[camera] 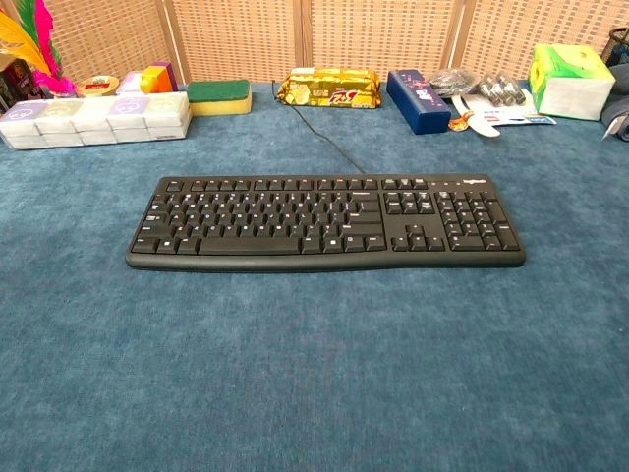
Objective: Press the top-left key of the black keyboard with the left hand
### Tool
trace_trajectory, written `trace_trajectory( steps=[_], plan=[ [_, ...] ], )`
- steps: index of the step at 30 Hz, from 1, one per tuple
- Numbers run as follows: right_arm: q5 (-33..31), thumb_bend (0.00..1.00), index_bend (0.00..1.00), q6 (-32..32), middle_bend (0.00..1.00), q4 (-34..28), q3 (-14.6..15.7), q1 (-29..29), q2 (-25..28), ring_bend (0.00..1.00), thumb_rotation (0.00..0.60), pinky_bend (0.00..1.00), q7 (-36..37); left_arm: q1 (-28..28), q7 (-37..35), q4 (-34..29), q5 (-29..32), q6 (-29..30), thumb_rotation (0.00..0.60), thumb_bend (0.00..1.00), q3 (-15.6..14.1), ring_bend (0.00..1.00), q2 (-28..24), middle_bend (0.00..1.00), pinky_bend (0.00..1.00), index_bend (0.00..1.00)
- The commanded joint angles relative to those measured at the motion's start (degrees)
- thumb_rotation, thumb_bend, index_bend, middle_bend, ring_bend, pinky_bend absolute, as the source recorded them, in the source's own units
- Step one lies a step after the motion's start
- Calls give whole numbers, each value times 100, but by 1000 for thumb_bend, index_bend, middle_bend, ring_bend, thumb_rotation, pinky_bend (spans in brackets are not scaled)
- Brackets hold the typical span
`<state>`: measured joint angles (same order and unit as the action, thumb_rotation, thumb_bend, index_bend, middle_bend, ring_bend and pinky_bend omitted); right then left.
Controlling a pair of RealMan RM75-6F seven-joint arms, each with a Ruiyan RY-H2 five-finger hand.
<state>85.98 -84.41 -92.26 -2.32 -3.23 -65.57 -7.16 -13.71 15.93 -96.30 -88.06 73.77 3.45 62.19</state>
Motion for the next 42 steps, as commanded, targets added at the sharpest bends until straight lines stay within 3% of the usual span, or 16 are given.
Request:
trace_trajectory(
  steps=[1,11,22,32,42],
  plan=[
    [-13,187,211,1,284,-1,-2,4,-3,223,0,242,-13,-416,154,33,99,-494,0,125,140,1000,-8,1000,970,333],
    [-88,187,211,-49,284,-18,-10,64,36,228,0,246,-46,-1357,671,59,932,-1786,0,125,445,1000,313,1000,1000,314],
    [-200,187,211,-12,284,12,-34,81,31,240,0,254,-75,-2241,823,831,1711,-2514,0,126,767,1000,1266,1000,1000,279],
    [-316,187,211,-10,284,56,-41,133,12,243,0,257,-76,-2808,592,1450,2003,-3018,0,126,769,1000,1938,1000,1000,279],
    [-369,186,211,-55,284,105,-54,187,-34,243,0,260,-40,-2966,587,1560,2152,-3024,0,126,620,1000,2016,1000,1000,279]
  ],
)
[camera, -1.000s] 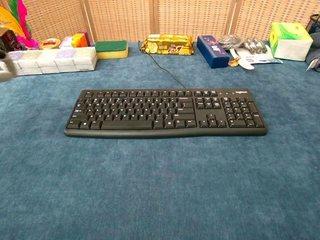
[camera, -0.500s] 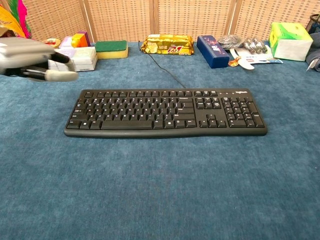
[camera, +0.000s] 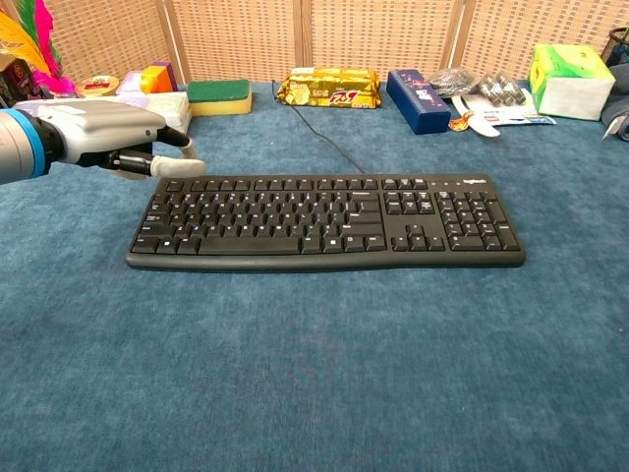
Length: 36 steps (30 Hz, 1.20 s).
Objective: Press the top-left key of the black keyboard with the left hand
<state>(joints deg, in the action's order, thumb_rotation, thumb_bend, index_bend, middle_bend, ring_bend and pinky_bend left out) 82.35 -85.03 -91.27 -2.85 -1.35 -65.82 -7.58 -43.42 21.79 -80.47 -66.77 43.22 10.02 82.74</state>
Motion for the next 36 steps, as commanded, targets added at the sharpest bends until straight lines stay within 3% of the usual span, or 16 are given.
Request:
trace_trajectory(
  steps=[1,29,36],
  plan=[
    [-9,186,211,21,284,11,-3,-5,-17,243,0,260,5,12,8,-49,36,55,0,127,-66,1000,-75,1000,1000,279],
    [-7,187,211,47,284,26,-25,-15,-56,243,0,263,18,-90,-19,134,383,77,0,126,-417,1000,-42,1000,1000,279],
    [13,186,211,5,284,-14,-23,7,-19,243,0,263,5,68,-355,-179,-126,796,0,125,-263,1000,-229,1000,1000,279]
  ],
)
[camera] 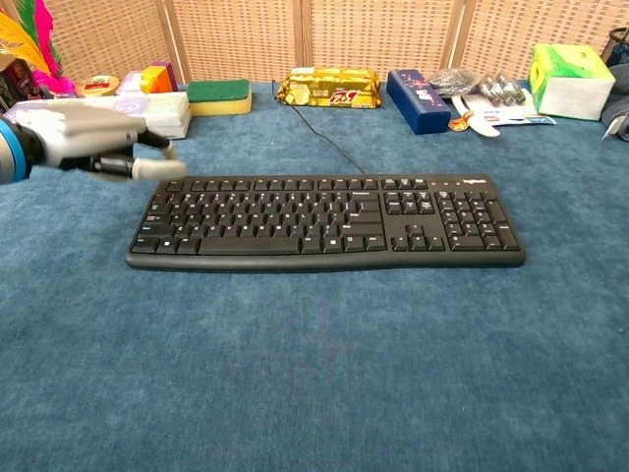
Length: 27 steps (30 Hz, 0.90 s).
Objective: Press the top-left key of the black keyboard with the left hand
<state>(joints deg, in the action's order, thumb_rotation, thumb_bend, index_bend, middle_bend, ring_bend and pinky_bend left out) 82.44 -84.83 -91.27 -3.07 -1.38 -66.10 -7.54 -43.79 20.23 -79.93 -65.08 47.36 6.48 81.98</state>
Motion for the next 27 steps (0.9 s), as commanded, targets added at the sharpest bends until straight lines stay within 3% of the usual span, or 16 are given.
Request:
trace_trajectory(
  steps=[1,6,9,11,16,22,27],
  plan=[
    [3,186,211,-24,284,-23,0,16,16,243,0,263,2,156,-256,-350,-428,564,0,125,115,1000,-242,1000,999,279],
    [5,187,211,-11,284,-33,-2,11,17,243,0,259,14,451,-380,-880,-913,1308,0,126,110,996,-651,1000,934,277],
    [14,188,211,25,284,2,-12,-18,-14,243,0,248,47,753,-340,-1275,-1070,1748,0,126,-3,907,-936,995,842,272],
    [18,187,211,68,284,32,-19,-49,-42,242,0,243,63,951,-243,-1504,-1091,1933,0,126,-129,781,-1108,930,737,268],
    [76,187,211,167,282,121,-42,-153,-117,233,0,225,104,1553,-104,-1977,-1190,2547,0,126,-469,527,-1470,621,498,267],
    [180,186,211,234,281,168,-65,-271,-178,230,0,218,81,2374,-307,-2137,-1651,3570,0,126,-845,336,-1698,474,324,266],
    [222,187,211,251,281,186,-61,-311,-217,230,0,218,86,2993,-391,-1949,-1987,4363,0,126,-1084,306,-1691,441,235,267]
  ],
)
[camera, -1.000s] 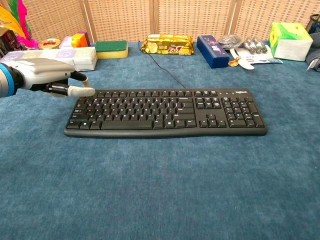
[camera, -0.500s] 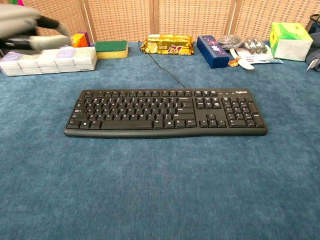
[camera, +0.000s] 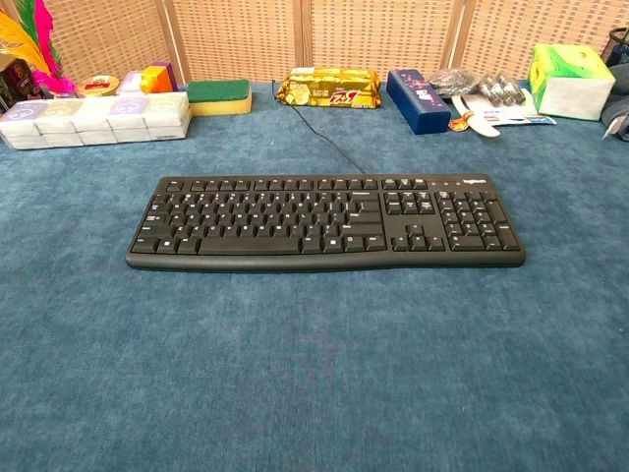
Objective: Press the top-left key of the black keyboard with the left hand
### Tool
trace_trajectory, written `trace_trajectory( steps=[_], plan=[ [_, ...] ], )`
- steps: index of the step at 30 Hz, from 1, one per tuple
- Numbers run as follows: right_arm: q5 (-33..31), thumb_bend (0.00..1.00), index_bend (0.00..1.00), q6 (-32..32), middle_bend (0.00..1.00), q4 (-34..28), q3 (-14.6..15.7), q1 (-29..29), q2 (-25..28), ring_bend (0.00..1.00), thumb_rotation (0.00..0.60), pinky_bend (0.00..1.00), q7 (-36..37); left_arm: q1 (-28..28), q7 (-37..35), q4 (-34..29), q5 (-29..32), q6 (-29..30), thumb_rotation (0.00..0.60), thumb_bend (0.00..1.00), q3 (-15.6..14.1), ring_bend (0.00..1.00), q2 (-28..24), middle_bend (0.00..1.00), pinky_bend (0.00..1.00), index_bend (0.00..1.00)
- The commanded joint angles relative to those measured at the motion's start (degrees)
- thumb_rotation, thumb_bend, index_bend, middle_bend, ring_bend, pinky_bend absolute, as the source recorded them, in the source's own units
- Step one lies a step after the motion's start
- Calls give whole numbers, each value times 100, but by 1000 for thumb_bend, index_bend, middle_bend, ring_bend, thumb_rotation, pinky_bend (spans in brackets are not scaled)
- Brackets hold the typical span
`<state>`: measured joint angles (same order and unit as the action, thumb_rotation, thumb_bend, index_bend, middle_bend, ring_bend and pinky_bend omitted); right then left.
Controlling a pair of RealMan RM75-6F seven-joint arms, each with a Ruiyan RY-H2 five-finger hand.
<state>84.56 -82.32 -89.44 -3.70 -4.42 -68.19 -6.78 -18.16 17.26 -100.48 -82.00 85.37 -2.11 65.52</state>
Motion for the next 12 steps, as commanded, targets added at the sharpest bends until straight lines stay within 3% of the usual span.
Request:
trace_trajectory(
  steps=[1,5,12],
  plan=[
    [20,187,211,-7,280,9,1,-10,-16,230,0,218,22,557,-114,159,-355,723,0,126,-258,306,-33,441,235,267],
    [39,187,211,-28,281,51,-13,-28,-52,230,0,218,84,948,-212,301,-431,1014,0,125,-391,306,2,441,235,267],
    [68,186,211,-31,281,47,5,-44,-47,230,0,219,79,983,-219,333,-530,930,0,126,-250,306,34,441,235,266]
  ],
)
